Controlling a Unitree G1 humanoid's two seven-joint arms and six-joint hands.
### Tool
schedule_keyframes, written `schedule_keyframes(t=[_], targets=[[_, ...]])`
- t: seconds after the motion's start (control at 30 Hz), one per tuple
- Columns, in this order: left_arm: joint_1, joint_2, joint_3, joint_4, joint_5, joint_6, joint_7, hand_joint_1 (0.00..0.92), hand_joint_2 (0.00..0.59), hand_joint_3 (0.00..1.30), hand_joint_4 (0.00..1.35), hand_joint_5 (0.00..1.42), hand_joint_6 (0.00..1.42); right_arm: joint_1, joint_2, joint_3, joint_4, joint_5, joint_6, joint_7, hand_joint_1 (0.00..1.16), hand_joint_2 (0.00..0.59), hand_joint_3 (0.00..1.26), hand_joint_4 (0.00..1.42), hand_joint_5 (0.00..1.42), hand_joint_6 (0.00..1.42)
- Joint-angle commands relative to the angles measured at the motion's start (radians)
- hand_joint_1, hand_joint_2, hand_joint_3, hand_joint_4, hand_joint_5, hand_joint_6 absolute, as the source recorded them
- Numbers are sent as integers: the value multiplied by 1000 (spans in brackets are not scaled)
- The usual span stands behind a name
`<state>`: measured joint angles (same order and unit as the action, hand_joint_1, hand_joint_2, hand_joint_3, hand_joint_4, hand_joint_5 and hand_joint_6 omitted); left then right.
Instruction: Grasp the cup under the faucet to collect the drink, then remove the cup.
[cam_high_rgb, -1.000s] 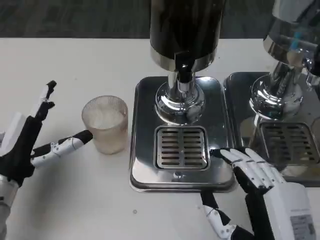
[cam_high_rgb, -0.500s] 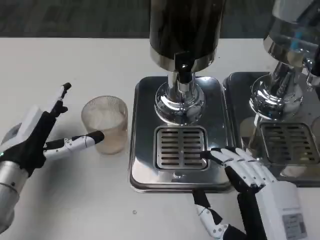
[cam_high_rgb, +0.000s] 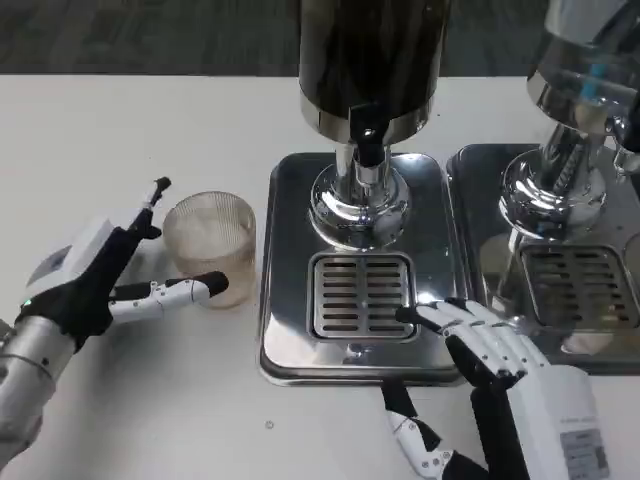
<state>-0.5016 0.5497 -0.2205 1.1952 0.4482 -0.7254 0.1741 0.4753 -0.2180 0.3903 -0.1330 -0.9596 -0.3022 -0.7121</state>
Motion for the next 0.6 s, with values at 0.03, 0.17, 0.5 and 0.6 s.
schedule_keyframes(t=[0.03, 0.17, 0.5, 0.6], targets=[[-26, -5, -9, 17, 3, -4, -20, 287, 31, 0, 30, 209, 212, 6, -2, -2, -5, -3, 7, -11, 425, 405, 383, 308, 257, 327], [-31, -15, -9, 25, 1, -10, -18, 287, 35, 0, 31, 214, 214, 11, -3, -5, -9, 0, 8, -8, 425, 405, 383, 308, 260, 327], [-45, -42, 0, 42, -15, -13, -36, 279, 44, 24, 42, 230, 234, 27, 2, -12, -13, 10, 12, -5, 425, 405, 394, 309, 271, 335], [-51, -52, 4, 47, -20, -9, -44, 271, 52, 31, 42, 231, 236, 32, 2, -15, -15, 10, 14, -4, 425, 405, 395, 309, 272, 337]])
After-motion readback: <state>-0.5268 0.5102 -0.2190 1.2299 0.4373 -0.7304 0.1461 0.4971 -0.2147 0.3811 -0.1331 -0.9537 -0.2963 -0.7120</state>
